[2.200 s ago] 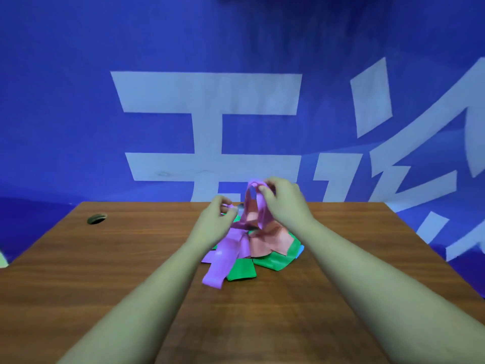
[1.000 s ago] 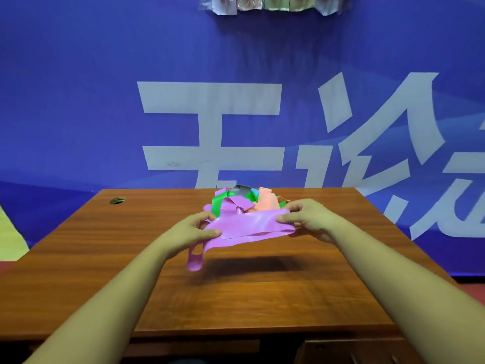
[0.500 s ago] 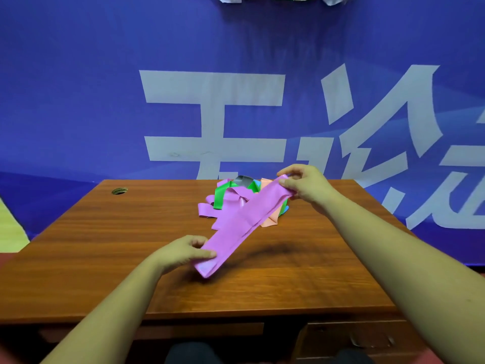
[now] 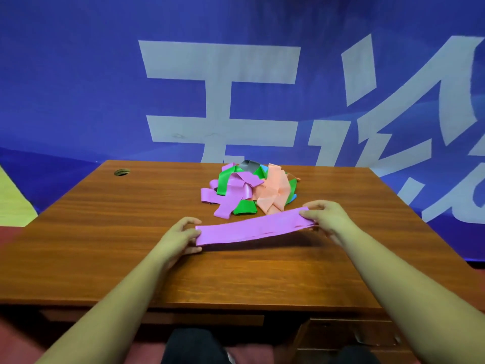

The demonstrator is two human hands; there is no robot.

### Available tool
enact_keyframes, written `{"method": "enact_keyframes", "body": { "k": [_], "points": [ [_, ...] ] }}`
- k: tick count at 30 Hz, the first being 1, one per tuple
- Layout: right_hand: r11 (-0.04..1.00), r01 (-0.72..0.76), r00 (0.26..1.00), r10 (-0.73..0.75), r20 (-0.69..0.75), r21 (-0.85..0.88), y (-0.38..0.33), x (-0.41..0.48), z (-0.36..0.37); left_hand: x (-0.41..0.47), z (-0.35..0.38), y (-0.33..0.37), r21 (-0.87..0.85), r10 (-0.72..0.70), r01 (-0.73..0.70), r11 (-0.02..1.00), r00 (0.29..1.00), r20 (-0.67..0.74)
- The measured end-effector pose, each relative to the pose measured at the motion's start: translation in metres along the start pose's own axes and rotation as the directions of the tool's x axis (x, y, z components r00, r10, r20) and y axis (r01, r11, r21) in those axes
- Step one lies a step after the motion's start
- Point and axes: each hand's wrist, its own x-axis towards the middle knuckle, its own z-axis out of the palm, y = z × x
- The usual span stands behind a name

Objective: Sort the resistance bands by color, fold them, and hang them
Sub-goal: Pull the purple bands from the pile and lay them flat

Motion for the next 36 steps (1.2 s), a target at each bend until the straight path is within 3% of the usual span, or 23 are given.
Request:
{"method": "enact_keyframes", "body": {
  "k": [3, 6, 10, 14, 21, 24, 29, 33, 36],
  "points": [
    [0.992, -0.118, 0.993, 0.116, 0.033, 0.045, 0.023, 0.008, 0.01, 0.007, 0.007, -0.004, 0.129, 0.03, -0.016, 0.991, 0.993, -0.111],
    [0.985, -0.169, 0.985, 0.168, 0.037, 0.03, 0.038, 0.016, 0.019, 0.017, 0.01, -0.008, 0.372, 0.161, -0.101, 0.923, 0.978, -0.134],
    [0.988, -0.061, 0.993, 0.046, -0.11, -0.14, 0.044, 0.028, 0.029, 0.031, 0.009, -0.011, 0.602, 0.343, -0.221, 0.767, 0.935, -0.094],
    [0.945, 0.098, 0.985, -0.137, -0.106, -0.312, 0.052, 0.037, 0.038, 0.039, 0.011, -0.011, 0.725, 0.485, -0.308, 0.616, 0.874, -0.041],
    [0.784, 0.272, 0.922, -0.379, -0.084, -0.559, 0.077, 0.035, 0.049, 0.047, 0.004, -0.026, 0.78, 0.517, -0.279, 0.56, 0.853, -0.065],
    [0.725, 0.241, 0.924, -0.374, -0.075, -0.645, 0.083, 0.036, 0.051, 0.048, 0.004, -0.03, 0.779, 0.486, -0.223, 0.586, 0.866, -0.118],
    [0.683, 0.291, 0.912, -0.409, -0.02, -0.67, 0.068, 0.038, 0.06, 0.049, 0.009, -0.018, 0.806, 0.522, -0.229, 0.546, 0.846, -0.113],
    [0.675, 0.403, 0.897, -0.427, 0.118, -0.618, 0.036, 0.047, 0.092, 0.064, 0.022, 0.004, 0.77, 0.547, -0.284, 0.571, 0.832, -0.099],
    [0.708, 0.446, 0.892, -0.4, 0.21, -0.548, 0.015, 0.056, 0.124, 0.087, 0.031, 0.016, 0.742, 0.486, -0.248, 0.623, 0.866, -0.118]
  ]
}}
